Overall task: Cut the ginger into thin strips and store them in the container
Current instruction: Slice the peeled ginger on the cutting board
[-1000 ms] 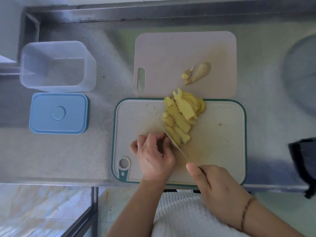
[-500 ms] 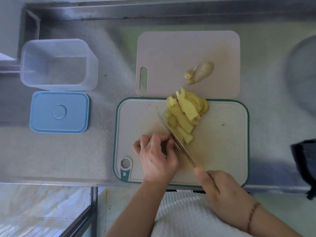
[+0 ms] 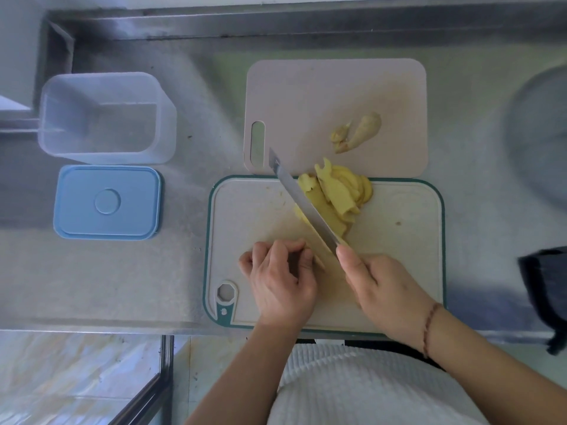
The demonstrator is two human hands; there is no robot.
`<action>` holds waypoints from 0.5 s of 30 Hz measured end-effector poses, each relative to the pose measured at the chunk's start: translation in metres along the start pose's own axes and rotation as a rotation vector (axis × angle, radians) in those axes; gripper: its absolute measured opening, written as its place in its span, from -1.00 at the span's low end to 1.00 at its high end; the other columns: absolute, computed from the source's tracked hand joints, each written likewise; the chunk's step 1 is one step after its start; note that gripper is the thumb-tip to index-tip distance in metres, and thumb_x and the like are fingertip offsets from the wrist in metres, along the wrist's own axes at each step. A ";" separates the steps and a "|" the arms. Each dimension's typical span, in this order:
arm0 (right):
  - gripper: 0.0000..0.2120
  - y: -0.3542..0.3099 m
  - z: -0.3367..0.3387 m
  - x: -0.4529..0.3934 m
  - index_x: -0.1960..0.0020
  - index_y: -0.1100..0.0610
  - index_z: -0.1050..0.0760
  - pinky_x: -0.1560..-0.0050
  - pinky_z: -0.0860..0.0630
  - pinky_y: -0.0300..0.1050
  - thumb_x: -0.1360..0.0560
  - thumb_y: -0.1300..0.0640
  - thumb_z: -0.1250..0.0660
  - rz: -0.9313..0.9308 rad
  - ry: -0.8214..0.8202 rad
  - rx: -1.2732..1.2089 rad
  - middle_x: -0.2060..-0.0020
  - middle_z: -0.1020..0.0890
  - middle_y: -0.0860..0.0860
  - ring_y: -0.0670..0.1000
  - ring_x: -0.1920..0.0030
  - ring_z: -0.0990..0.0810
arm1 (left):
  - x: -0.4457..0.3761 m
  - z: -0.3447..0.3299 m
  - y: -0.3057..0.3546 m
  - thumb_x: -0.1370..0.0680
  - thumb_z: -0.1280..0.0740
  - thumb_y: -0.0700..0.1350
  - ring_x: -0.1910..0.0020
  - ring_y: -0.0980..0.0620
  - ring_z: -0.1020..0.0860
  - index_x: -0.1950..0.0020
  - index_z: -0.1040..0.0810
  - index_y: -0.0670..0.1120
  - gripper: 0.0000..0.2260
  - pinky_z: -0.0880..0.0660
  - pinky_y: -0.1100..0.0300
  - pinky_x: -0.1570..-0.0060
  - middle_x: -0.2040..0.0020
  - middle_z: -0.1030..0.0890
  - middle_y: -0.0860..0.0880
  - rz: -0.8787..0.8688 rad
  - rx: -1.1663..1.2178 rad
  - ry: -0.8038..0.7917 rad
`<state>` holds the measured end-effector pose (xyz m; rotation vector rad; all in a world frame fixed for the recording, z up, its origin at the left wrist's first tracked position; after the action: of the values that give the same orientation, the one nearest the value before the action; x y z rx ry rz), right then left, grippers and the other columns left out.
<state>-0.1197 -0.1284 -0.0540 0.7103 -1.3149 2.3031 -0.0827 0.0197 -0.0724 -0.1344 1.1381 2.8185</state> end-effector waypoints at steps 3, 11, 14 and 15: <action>-0.39 0.008 0.001 0.026 0.45 0.07 -0.22 0.35 -0.36 -0.05 -0.47 -0.40 0.07 -0.009 0.005 -0.008 0.58 -0.33 -0.04 -0.12 0.51 -0.30 | 0.000 0.000 0.000 -0.48 -0.32 -0.07 0.16 0.06 -0.47 0.12 -0.61 -0.06 -0.89 -0.19 0.15 -0.04 0.18 -0.62 0.15 0.007 0.020 0.001; -0.42 0.018 -0.008 0.054 0.46 0.08 -0.24 0.33 -0.31 -0.13 -0.46 -0.36 0.05 -0.029 0.012 0.005 0.57 -0.40 -0.05 -0.07 0.47 -0.36 | 0.001 -0.001 -0.001 -0.48 -0.31 -0.07 0.18 0.04 -0.46 0.17 -0.59 -0.07 -0.89 -0.18 0.14 -0.03 0.19 -0.60 0.19 0.021 0.006 0.005; -0.47 0.016 -0.009 0.054 0.46 0.05 -0.25 0.34 -0.31 -0.20 -0.42 -0.34 0.05 -0.041 -0.004 0.006 0.56 -0.44 -0.10 -0.07 0.45 -0.38 | 0.000 -0.001 0.001 -0.47 -0.29 -0.08 0.20 0.03 -0.47 0.17 -0.59 -0.08 -0.88 -0.18 0.13 -0.02 0.19 -0.57 0.22 0.017 0.007 0.002; -0.47 0.016 -0.009 0.054 0.46 0.05 -0.26 0.34 -0.31 -0.22 -0.43 -0.34 0.05 -0.035 -0.010 0.010 0.55 -0.45 -0.12 -0.07 0.44 -0.39 | 0.000 -0.001 0.001 -0.47 -0.28 -0.08 0.20 0.02 -0.47 0.18 -0.58 -0.08 -0.88 -0.19 0.13 -0.02 0.20 -0.57 0.22 0.021 0.008 0.000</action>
<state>-0.1733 -0.1233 -0.0364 0.7434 -1.2855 2.2830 -0.0825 0.0184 -0.0723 -0.1224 1.1574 2.8313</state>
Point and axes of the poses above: each hand's wrist, its own x-axis away from the middle knuckle, its own z-axis out of the back of the hand, y = z × x, the point moved 9 cm from there along -x, towards the middle knuckle
